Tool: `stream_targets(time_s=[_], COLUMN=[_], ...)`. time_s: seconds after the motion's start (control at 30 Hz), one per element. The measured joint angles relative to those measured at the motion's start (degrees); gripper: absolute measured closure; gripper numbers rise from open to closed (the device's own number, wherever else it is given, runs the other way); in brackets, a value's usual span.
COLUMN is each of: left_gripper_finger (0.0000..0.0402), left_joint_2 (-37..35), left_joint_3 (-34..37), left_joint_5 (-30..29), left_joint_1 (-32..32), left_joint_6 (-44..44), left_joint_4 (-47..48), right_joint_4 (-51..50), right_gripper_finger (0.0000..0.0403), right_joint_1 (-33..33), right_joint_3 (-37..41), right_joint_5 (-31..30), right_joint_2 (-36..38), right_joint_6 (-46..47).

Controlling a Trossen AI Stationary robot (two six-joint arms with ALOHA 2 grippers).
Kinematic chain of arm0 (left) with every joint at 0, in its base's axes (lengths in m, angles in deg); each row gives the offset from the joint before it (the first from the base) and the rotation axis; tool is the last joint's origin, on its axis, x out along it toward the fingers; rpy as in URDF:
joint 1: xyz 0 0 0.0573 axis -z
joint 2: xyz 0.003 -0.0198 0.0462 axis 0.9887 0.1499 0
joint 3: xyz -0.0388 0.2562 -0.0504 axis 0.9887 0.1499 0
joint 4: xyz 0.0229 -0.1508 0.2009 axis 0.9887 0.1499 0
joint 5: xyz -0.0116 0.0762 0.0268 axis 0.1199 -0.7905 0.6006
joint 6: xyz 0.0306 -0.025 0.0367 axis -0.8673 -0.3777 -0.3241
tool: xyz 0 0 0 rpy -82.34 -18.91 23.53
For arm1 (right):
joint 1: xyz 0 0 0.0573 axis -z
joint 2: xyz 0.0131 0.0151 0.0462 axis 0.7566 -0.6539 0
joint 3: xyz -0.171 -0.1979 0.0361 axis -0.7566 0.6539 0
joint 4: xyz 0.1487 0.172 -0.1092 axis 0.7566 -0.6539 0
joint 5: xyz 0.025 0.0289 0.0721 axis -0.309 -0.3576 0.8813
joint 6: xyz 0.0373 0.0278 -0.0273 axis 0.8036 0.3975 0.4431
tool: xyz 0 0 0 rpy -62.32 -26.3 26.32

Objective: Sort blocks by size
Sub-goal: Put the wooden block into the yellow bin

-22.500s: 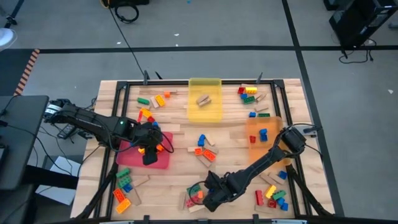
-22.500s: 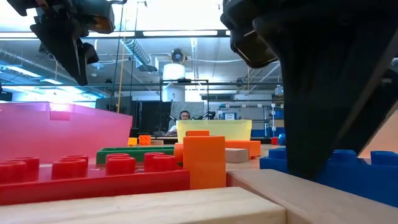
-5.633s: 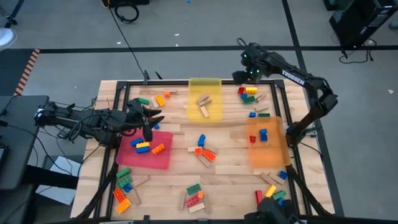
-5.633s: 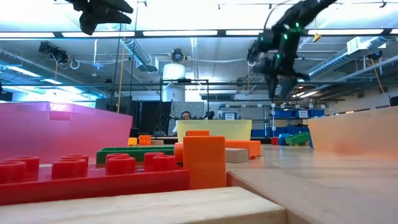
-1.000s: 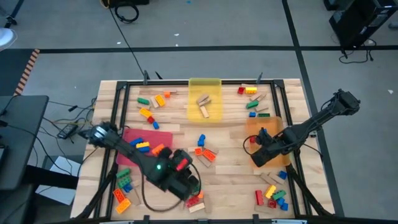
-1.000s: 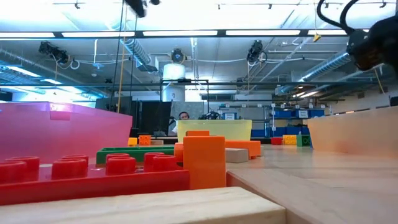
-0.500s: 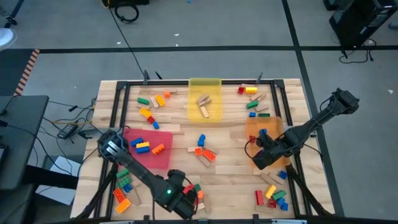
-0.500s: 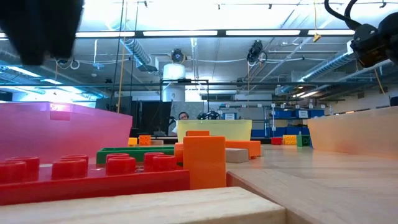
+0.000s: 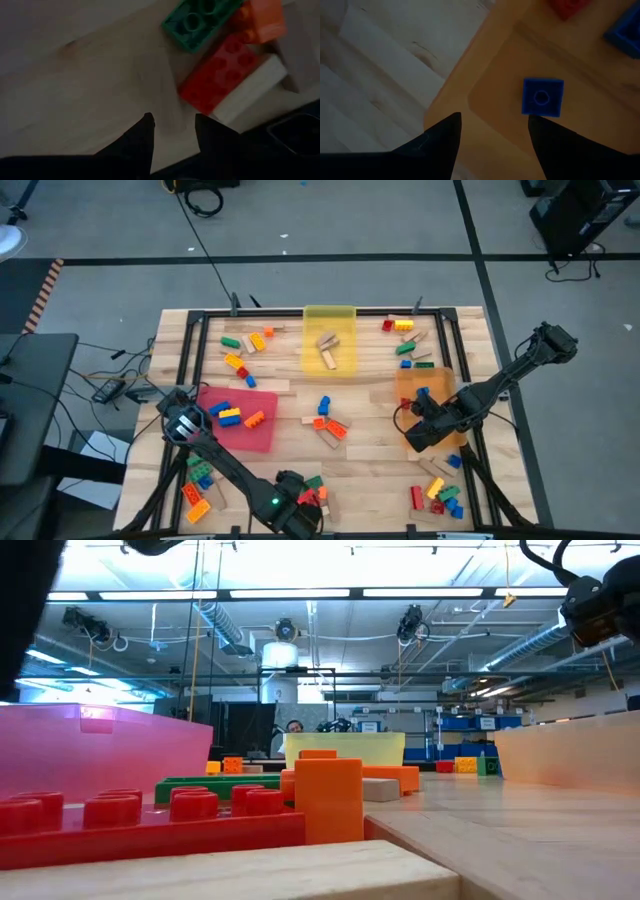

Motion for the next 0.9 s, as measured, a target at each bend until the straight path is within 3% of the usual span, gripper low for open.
stream_targets(time_s=[0.6,0.9], left_gripper_finger=[0.0163,0.0157], left_joint_2=[3.7,4.2], left_joint_3=[0.0,0.0], left_joint_5=[4.4,2.6], left_joint_1=[0.1,0.2], left_joint_6=[1.4,1.3], left_joint_4=[-1.6,-1.4], right_joint_4=[2.4,2.5], right_gripper_finger=[0.016,0.016], right_joint_1=[0.0,0.0], right_joint_3=[0.0,0.0], right_joint_5=[0.0,-0.7], right_joint_2=[0.0,0.0], right_joint_6=[1.1,1.5])
